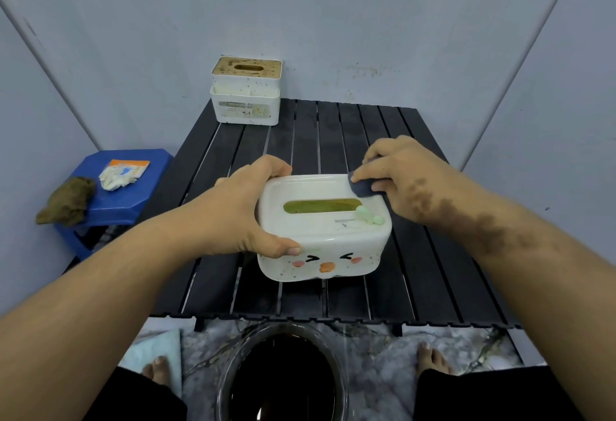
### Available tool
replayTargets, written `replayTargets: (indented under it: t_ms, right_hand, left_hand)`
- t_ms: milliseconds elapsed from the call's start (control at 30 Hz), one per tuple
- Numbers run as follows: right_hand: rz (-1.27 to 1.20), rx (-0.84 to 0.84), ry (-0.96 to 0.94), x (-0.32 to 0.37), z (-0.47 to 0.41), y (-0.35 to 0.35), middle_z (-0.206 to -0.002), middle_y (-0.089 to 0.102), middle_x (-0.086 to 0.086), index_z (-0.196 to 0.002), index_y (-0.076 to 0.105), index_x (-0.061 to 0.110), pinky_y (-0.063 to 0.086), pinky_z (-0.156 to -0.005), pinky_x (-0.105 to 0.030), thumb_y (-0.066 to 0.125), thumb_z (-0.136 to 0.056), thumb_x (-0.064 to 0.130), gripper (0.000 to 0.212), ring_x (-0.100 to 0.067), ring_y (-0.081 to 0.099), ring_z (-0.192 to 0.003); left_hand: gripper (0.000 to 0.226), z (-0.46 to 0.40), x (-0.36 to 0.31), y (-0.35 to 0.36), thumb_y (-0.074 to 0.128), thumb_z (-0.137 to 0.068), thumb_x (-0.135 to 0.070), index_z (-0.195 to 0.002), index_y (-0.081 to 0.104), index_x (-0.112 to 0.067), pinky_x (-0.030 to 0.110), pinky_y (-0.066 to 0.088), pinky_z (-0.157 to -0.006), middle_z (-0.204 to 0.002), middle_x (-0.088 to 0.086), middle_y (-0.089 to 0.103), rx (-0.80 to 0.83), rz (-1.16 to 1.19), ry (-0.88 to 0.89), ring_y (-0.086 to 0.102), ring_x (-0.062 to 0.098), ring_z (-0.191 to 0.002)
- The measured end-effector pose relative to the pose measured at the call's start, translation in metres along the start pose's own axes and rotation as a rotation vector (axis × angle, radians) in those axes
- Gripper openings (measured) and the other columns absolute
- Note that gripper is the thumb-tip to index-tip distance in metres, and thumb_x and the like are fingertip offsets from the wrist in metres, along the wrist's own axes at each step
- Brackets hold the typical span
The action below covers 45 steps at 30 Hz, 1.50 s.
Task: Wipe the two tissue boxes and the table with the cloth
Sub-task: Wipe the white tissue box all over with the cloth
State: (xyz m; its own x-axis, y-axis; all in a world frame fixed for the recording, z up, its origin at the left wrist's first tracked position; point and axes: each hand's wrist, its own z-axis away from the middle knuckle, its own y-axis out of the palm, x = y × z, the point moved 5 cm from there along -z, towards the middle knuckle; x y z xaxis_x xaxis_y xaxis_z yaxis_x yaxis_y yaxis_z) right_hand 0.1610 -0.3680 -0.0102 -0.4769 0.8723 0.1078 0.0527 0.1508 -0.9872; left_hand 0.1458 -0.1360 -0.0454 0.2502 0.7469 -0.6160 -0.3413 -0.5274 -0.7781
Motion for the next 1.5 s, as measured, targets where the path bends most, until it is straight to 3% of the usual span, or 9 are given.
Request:
replayTargets:
  t_ms: [200,400,567,700,833,933,1133,1267,1500]
  right_hand:
    - [-0.145,-0.132,0.017,0.001,-0.011,0.008,-0.111,0.061,0.003,-0.110,0.073,0.025,0.037,-0.092,-0.028,0.060,-0.088,0.001,0.035,-0.027,0.049,-0.099]
    - [-0.170,0.033,-0.174,0.027,-0.010,0.000,-0.116,0.061,0.011,-0.111,0.073,0.029,0.031,-0.092,-0.015,0.067,-0.086,0.005,0.036,-0.014,0.048,-0.104]
    - [-0.203,0.096,-0.077,0.001,-0.004,-0.012,-0.107,0.063,0.016,-0.102,0.076,0.030,0.025,-0.083,0.005,0.071,-0.081,-0.001,0.038,0.006,0.050,-0.094]
    - [-0.272,0.053,-0.103,0.021,-0.008,-0.009,-0.106,0.064,0.015,-0.105,0.074,0.030,0.034,-0.088,-0.003,0.073,-0.080,0.004,0.036,-0.001,0.056,-0.100]
    - [-0.348,-0.013,-0.215,0.067,-0.023,-0.001,-0.109,0.065,0.007,-0.110,0.073,0.025,0.043,-0.096,-0.027,0.073,-0.080,0.008,0.034,-0.010,0.059,-0.103]
    - [-0.296,-0.006,-0.216,0.089,-0.033,0.006,-0.110,0.064,0.003,-0.114,0.070,0.024,0.041,-0.098,-0.036,0.069,-0.085,0.010,0.033,-0.017,0.056,-0.105]
    - [-0.281,-0.033,-0.237,0.101,-0.035,0.015,-0.105,0.061,0.006,-0.111,0.069,0.026,0.039,-0.095,-0.034,0.065,-0.086,0.010,0.030,-0.018,0.053,-0.097]
    - [-0.254,0.071,-0.294,0.100,-0.031,0.008,-0.109,0.057,0.012,-0.111,0.070,0.026,0.033,-0.095,-0.025,0.065,-0.087,0.009,0.031,-0.016,0.049,-0.102]
    - [-0.187,0.108,-0.114,0.033,-0.029,-0.009,-0.109,0.060,0.014,-0.100,0.073,0.033,0.038,-0.096,-0.019,0.069,-0.083,0.005,0.034,-0.008,0.054,-0.105]
  left_hand:
    - [0.102,0.003,0.001,0.002,0.086,-0.044,-0.065,-0.130,0.031,-0.057,0.047,0.045,-0.109,-0.134,-0.020,0.045,-0.025,0.046,0.003,0.045,0.018,-0.128]
    - [0.108,0.003,0.004,0.003,0.084,-0.043,-0.068,-0.134,0.028,-0.054,0.048,0.043,-0.111,-0.136,-0.020,0.044,-0.027,0.040,0.010,0.044,0.019,-0.129]
    - [0.106,0.002,0.004,0.004,0.084,-0.046,-0.068,-0.135,0.028,-0.055,0.048,0.043,-0.112,-0.137,-0.020,0.044,-0.010,0.056,0.019,0.043,0.017,-0.130]
    - [0.116,0.003,0.007,0.004,0.087,-0.047,-0.070,-0.143,0.023,-0.052,0.043,0.038,-0.117,-0.144,-0.026,0.040,-0.009,0.081,0.037,0.040,0.012,-0.136]
    - [0.137,0.005,0.008,0.004,0.092,-0.045,-0.059,-0.156,0.013,-0.039,0.005,0.029,-0.103,-0.150,-0.030,0.038,-0.030,0.190,0.063,0.040,-0.011,-0.131]
    - [0.143,0.006,0.009,0.005,0.092,-0.045,-0.052,-0.159,0.007,-0.034,-0.007,0.028,-0.093,-0.145,-0.030,0.042,-0.056,0.270,0.090,0.035,-0.030,-0.118]
    - [0.150,0.006,0.014,0.008,0.093,-0.045,-0.046,-0.161,0.000,-0.028,-0.008,0.027,-0.094,-0.131,-0.035,0.051,-0.093,0.349,0.088,0.040,-0.030,-0.119]
    - [0.151,0.004,0.016,0.008,0.092,-0.044,-0.052,-0.161,-0.001,-0.031,-0.002,0.031,-0.096,-0.143,-0.027,0.049,-0.094,0.335,0.079,0.043,-0.010,-0.133]
    - [0.128,0.004,0.014,0.008,0.095,-0.049,-0.051,-0.155,0.025,-0.037,0.005,0.028,-0.099,-0.148,-0.025,0.043,-0.078,0.250,0.090,0.041,0.000,-0.136]
